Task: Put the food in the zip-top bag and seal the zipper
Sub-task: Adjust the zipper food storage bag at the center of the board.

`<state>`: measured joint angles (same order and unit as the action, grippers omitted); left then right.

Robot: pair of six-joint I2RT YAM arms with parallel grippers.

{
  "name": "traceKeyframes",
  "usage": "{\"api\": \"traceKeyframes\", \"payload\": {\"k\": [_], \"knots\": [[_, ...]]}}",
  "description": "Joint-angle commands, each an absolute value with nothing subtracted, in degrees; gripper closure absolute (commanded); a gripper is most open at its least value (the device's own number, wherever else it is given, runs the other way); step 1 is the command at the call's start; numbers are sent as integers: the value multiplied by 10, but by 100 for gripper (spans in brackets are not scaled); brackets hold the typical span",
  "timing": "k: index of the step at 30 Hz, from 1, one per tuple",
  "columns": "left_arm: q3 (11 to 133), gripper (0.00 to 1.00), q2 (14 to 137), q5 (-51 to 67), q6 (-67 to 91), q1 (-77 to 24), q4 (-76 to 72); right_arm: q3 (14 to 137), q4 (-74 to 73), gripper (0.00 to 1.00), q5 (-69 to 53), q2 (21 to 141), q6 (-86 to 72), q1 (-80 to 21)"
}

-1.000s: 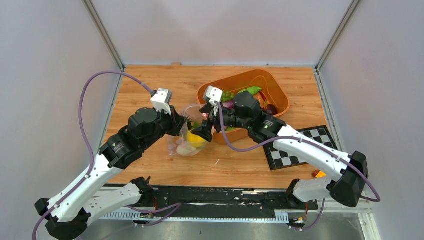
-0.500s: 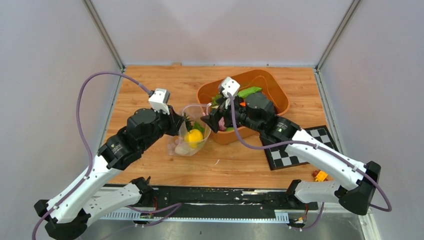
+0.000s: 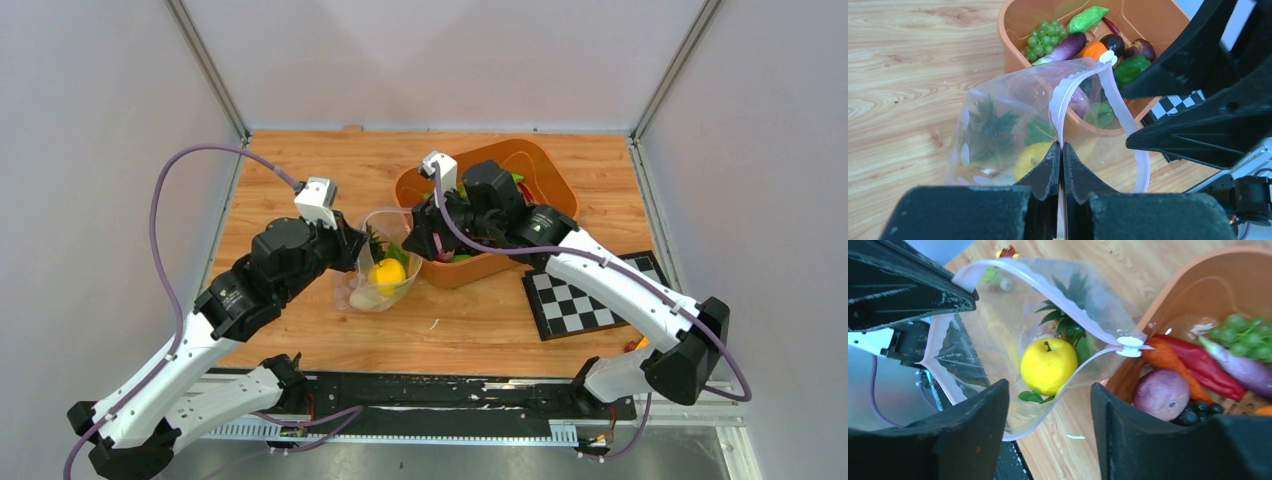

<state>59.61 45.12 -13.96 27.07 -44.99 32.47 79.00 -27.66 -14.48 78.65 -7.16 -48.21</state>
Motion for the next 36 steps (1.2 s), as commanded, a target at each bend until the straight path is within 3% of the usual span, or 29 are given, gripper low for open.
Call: {"api": "traceKeyframes", "payload": {"k": [1,3,7,11,14,19,26,36], "knots": [[609,92,435,-155,278,-449,324,828,-312,47,-189,809,-91,-484],[608,92,433,-160,277,-449,327,837,-326,54,-170,819,-89,-484],[608,92,431,-166,275,-449,335,839,-306,81,-170,820,-91,-484],[627,93,424,-224,266,-449,375,831,-231,91,-185,801,-100,-485],[633,93,388,-331,266,-449,404,864,-148,100,-266,812,-127,-485],[642,94,334,-438,284,-449,457,969,-147,100,-340,901,-153,-525],[661,99,405,-345,265,-449,496,997,-225,100,-208,994,-142,-536],[666,99,415,-313,257,-449,457,894,-115,95,-215,919,-142,-529]]}}
